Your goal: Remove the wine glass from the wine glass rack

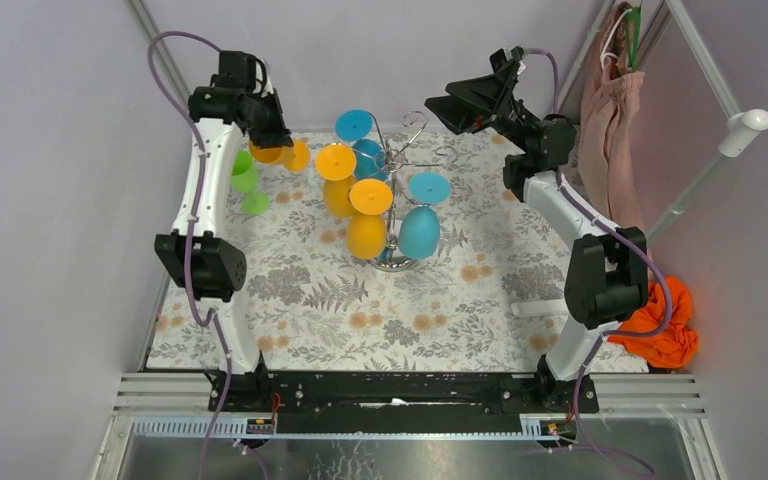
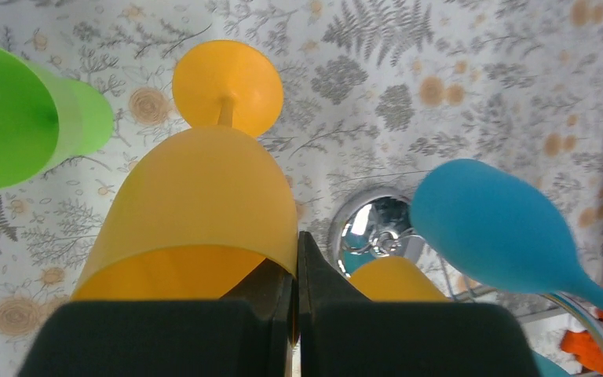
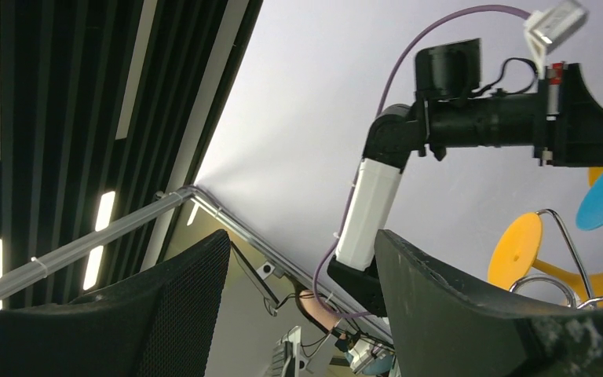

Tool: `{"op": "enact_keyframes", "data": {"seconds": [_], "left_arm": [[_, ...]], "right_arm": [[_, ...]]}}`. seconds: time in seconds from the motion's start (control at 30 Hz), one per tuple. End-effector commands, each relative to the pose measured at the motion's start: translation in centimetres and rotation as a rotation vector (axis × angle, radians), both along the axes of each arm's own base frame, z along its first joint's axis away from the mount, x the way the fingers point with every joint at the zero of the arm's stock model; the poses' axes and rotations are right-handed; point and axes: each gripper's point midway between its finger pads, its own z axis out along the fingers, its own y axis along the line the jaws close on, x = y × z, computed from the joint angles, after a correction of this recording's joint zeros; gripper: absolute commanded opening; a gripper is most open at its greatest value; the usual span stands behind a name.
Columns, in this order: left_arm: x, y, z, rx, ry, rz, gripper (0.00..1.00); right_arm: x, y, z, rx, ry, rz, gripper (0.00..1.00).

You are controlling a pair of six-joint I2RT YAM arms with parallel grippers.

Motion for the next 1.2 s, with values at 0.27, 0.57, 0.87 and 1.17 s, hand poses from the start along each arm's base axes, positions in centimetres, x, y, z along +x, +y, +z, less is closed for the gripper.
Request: {"op": "enact_keyframes", "data": {"seconds": [0.27, 0.57, 0.87, 1.17], "left_arm": [[0.2, 1.0, -6.7, 0.120, 0.188, -0.017, 0.00], [0.5, 0.1, -12.4, 0.155, 0.319, -0.067, 0.00], [0.0, 0.1, -14.9, 0.168, 0.384, -0.077, 0.00], [-0.1, -0.3, -16.3, 0.150, 0.416, -0.099, 0.06]], "right_arm": [[0.1, -0.8, -0.8, 0.016, -0.038, -0.010, 0.75], [0.5, -1.1, -1.8, 0.015, -0.020, -0.010, 0.75], [0.8, -1.8, -2.6, 0.035, -0.006, -0.008, 0.75], [1.1, -2.0, -3.1, 0.042, 0.008, -0.002, 0.75]]}}
